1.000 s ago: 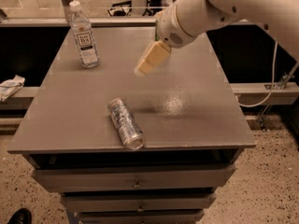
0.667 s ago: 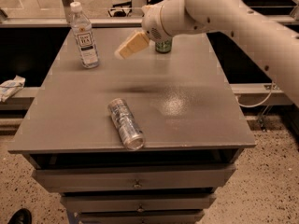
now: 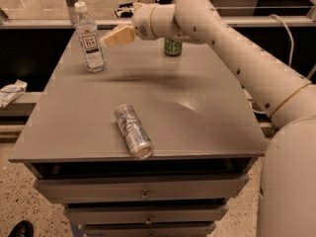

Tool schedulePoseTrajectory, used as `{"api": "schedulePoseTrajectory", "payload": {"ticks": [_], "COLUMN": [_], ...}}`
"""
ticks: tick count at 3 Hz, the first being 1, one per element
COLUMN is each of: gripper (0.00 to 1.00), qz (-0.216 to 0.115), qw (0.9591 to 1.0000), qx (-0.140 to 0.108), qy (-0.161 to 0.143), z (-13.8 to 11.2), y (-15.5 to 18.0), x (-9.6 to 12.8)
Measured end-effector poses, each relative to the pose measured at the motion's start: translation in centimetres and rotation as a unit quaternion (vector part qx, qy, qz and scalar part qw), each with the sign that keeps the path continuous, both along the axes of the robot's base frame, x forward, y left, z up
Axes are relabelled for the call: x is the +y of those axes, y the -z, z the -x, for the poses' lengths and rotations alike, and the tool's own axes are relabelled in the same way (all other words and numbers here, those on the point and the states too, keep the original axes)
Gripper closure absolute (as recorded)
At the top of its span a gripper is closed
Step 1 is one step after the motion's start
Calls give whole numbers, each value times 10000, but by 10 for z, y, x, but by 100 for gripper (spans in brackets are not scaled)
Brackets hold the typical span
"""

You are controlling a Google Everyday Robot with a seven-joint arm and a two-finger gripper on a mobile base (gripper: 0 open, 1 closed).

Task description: Knock blue plastic bottle over

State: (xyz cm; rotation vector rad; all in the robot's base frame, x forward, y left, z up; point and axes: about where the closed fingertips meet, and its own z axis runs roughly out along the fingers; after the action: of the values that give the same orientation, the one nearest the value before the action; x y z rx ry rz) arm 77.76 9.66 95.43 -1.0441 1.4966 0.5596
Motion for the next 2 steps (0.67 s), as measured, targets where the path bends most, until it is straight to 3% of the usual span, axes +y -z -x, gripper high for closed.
{"api": "schedulePoseTrajectory", "payload": {"ticks": [1,2], "gripper": [0,0], "qz": [-544,-902], "qw": [9978,9909], "qx": [57,9], "qy": [-379,-1002], "z": [-1,16], "y": [-4,-13], "x": [25,58]}}
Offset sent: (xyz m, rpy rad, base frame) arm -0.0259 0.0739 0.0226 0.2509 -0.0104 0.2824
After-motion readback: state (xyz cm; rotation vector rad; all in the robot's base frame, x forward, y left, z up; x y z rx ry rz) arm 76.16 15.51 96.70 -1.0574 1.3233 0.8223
